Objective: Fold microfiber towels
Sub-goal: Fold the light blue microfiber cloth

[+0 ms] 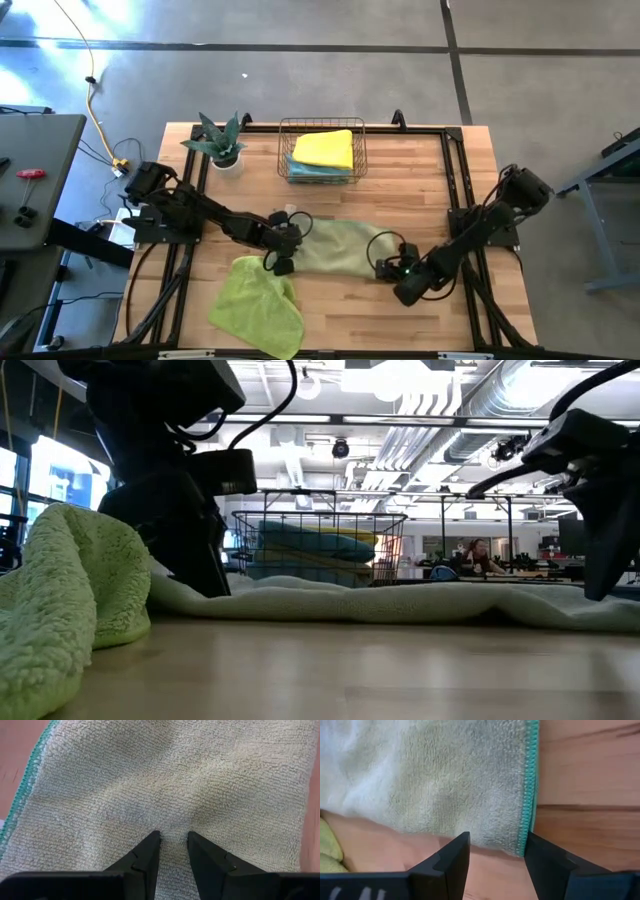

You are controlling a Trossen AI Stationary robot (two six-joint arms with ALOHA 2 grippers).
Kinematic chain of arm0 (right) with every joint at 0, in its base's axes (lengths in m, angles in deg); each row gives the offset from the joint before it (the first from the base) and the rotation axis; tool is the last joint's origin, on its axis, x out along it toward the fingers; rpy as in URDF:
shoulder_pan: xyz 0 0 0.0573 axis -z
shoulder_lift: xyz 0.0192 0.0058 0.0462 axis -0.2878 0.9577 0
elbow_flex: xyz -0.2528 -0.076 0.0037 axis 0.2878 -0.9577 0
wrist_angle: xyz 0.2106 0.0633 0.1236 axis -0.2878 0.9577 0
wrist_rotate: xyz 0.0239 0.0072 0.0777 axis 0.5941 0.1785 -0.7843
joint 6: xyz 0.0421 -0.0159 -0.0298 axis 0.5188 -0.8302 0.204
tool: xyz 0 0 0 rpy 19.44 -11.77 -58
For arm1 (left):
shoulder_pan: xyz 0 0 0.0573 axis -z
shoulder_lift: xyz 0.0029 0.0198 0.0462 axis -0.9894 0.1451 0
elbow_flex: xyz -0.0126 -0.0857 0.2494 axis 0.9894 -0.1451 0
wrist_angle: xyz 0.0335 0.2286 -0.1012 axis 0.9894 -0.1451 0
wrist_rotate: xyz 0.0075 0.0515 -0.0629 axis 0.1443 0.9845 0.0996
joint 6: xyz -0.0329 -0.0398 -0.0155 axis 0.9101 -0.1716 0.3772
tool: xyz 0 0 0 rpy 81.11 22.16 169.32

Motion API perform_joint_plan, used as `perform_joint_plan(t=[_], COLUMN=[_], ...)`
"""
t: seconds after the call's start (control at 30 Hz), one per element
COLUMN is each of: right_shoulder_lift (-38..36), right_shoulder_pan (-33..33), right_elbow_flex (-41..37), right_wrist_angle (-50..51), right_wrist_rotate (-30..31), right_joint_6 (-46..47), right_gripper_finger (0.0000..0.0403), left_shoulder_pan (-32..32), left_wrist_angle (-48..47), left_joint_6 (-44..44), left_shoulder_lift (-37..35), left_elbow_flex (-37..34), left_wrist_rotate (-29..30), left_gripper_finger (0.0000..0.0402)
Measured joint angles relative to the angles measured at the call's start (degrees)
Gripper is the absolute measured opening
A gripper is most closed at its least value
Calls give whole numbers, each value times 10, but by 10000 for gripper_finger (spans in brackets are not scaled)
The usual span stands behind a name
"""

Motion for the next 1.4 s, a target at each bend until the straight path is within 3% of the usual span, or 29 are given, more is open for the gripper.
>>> perform_joint_plan(t=[0.13, 0.37, 0.53, 0.73, 0.9, 1.3, 1.4], right_shoulder_lift=[0, -17, -20, -65, -87, -27, -16], right_shoulder_pan=[2, 1, 12, 23, 31, 79, 80], right_elbow_flex=[0, 0, -2, -2, -2, -2, -2], right_wrist_angle=[-3, 87, 102, 153, 199, 167, 120], right_wrist_rotate=[-8, -8, 32, 20, 68, 63, 62], right_joint_6=[-6, -9, -15, -31, -31, -91, -110], right_gripper_finger=[175, 175, 175, 174, 174, 174, 174], left_shoulder_pan=[0, -1, 2, 2, 2, 2, 2], left_wrist_angle=[0, -16, -26, -30, -28, -26, -25], left_joint_6=[-3, -4, -5, -6, -10, -10, -10], left_shoulder_lift=[0, 0, 0, 0, 0, 0, 0], left_elbow_flex=[0, 1, 1, 1, 0, 0, 0], left_wrist_rotate=[-1, -17, -18, -24, -29, -33, -33], left_gripper_finger=[94, 94, 94, 94, 94, 94, 94])
